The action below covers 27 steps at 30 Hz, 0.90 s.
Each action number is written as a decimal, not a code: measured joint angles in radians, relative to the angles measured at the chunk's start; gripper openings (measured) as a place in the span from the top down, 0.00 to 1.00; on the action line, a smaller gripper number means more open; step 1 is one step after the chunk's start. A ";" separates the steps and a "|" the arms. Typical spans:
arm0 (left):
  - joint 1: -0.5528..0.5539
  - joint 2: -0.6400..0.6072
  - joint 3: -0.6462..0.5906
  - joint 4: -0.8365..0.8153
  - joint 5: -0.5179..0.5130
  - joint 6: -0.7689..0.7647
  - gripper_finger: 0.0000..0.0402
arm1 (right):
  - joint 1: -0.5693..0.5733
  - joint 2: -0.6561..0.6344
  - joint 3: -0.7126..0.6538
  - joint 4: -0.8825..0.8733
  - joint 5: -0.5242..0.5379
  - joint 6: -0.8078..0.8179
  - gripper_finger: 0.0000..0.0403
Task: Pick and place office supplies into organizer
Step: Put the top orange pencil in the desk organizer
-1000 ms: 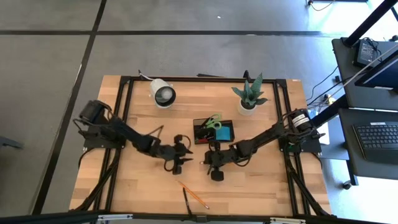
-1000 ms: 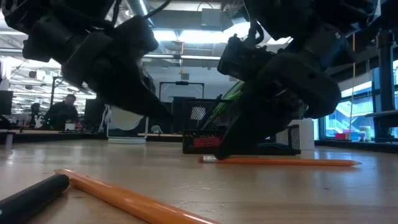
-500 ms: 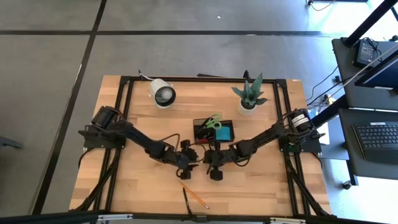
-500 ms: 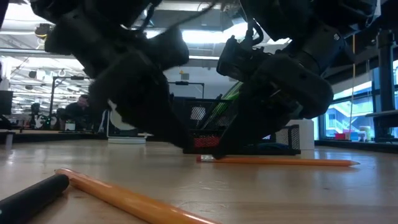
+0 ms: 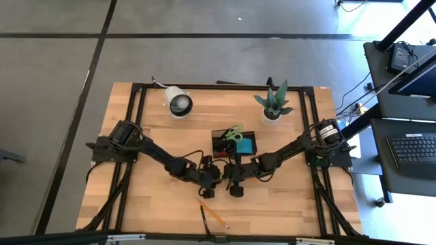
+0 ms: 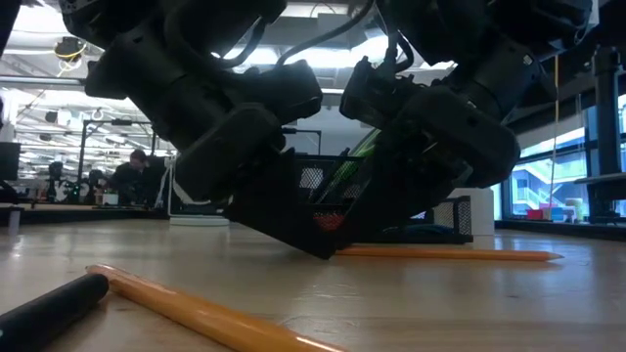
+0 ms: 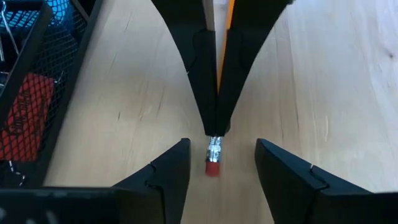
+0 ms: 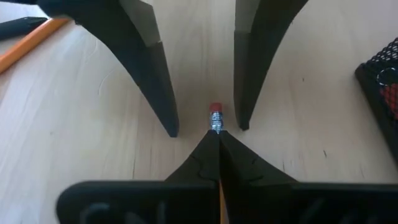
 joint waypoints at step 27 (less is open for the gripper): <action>0.005 0.003 -0.002 -0.045 0.043 -0.008 0.81 | 0.044 -0.134 -0.011 -0.139 0.030 -0.017 0.76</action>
